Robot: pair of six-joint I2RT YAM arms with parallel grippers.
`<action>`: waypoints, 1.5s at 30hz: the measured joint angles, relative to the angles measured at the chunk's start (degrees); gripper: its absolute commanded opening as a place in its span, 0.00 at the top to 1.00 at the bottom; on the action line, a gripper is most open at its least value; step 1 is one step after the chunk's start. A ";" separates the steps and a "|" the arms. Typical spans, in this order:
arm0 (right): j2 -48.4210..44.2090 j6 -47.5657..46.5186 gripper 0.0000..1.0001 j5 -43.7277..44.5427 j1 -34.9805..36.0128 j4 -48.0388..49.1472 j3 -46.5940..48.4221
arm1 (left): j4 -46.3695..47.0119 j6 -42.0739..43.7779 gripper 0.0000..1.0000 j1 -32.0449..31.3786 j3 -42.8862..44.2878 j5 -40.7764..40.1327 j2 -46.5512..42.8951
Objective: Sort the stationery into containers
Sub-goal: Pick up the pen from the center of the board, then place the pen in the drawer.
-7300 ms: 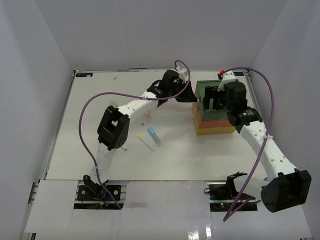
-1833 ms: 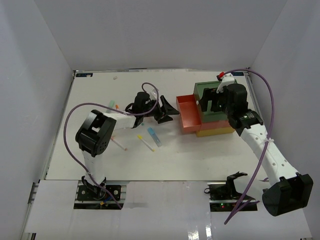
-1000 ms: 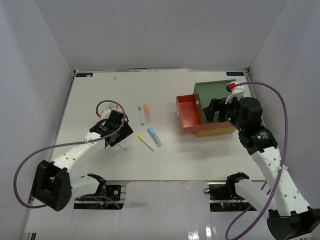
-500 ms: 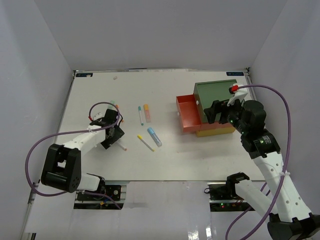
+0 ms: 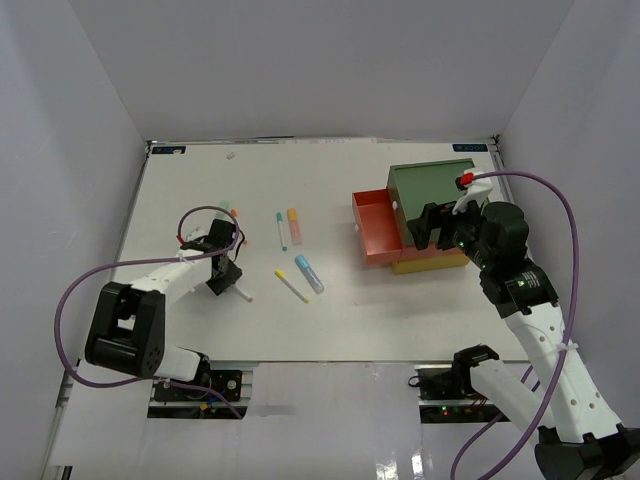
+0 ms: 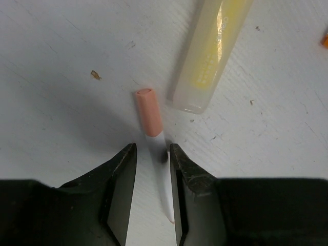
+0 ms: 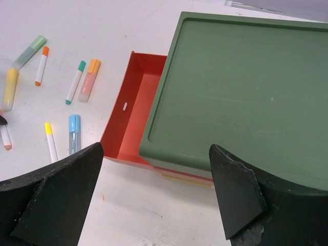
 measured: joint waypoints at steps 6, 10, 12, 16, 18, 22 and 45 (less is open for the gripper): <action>0.00 0.07 0.10 -0.02 0.00 0.02 -0.09 | 1.77 0.04 0.77 0.15 -1.38 1.73 -1.16; -0.04 0.07 0.10 0.00 0.00 0.09 -0.31 | 3.67 -0.13 0.93 0.33 -3.30 4.20 -3.41; -0.04 0.22 0.10 0.00 0.00 0.07 -0.42 | 4.39 -0.17 0.97 0.31 -4.55 7.13 -4.94; -0.07 0.28 0.10 0.00 0.00 0.15 -0.63 | 4.09 -0.33 0.99 -1.01 -6.21 14.62 -8.13; -0.04 0.31 0.10 0.00 0.00 0.26 -0.90 | 4.98 -0.48 1.00 -2.49 -6.29 18.64 -10.16; -0.04 0.42 0.10 0.00 0.00 0.52 -1.09 | 10.95 -1.38 0.97 -6.71 -3.67 24.48 -11.80; -1.05 0.42 0.10 1.05 0.00 0.52 -1.20 | 34.21 -5.40 0.42 -25.57 40.02 29.92 26.64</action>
